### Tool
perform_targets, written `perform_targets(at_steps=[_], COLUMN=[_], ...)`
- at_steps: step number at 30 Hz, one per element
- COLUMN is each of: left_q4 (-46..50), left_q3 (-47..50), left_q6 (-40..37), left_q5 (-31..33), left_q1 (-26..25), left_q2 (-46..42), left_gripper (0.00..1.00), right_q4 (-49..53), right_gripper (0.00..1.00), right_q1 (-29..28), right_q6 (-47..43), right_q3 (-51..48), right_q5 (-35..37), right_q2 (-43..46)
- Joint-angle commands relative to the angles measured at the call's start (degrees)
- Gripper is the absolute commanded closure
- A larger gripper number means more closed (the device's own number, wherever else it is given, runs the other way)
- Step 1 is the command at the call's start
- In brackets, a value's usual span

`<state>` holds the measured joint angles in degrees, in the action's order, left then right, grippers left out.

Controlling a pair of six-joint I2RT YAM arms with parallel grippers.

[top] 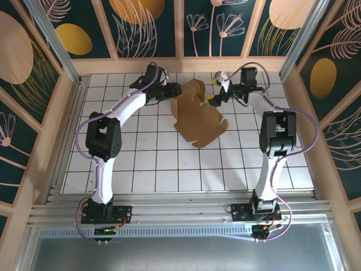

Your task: Fold the paper box

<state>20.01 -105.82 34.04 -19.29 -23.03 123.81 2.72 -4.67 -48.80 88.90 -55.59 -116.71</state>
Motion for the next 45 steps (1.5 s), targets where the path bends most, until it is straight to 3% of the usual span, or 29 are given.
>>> perform_targets(at_steps=[1, 4, 8, 16, 29, 37, 45], left_q4=[3.9, 3.94, 4.01, 3.56, 3.2, 3.27, 3.23], left_q3=[-0.9, -1.01, -1.02, -0.5, -0.69, -1.58, -1.82], left_q6=[-0.64, -0.55, -0.51, 0.15, -0.73, -0.71, -1.11], left_q5=[0.57, 0.66, 0.53, -0.4, -1.53, -2.31, -2.5], left_q1=[-0.09, -0.08, -0.06, -0.09, -0.09, -0.09, -0.09], left_q2=[2.53, 2.49, 2.31, 2.13, 2.57, 3.28, 3.23], left_gripper=[0.41, 0.41, 0.42, 0.43, 0.44, 0.44, 0.44], right_q4=[-16.19, -18.01, -18.24, -7.58, -3.21, -0.49, -0.62], right_gripper=[0.06, 0.06, 0.07, 0.09, 0.1, 0.16, 0.33], right_q1=[2.08, 1.94, 1.51, -2.69, -5.81, -7.86, -9.45], right_q6=[8.0, 6.61, 3.36, -7.45, -7.13, -6.97, -2.03], right_q3=[-2.25, -0.33, 2.66, 11.0, 17.29, 20.61, 21.87], right_q5=[3.25, 8.73, 10.46, 10.43, 4.11, 1.87, 0.56], right_q2=[1.14, -2.05, -6.36, -12.77, -17.18, -19.87, -21.36])
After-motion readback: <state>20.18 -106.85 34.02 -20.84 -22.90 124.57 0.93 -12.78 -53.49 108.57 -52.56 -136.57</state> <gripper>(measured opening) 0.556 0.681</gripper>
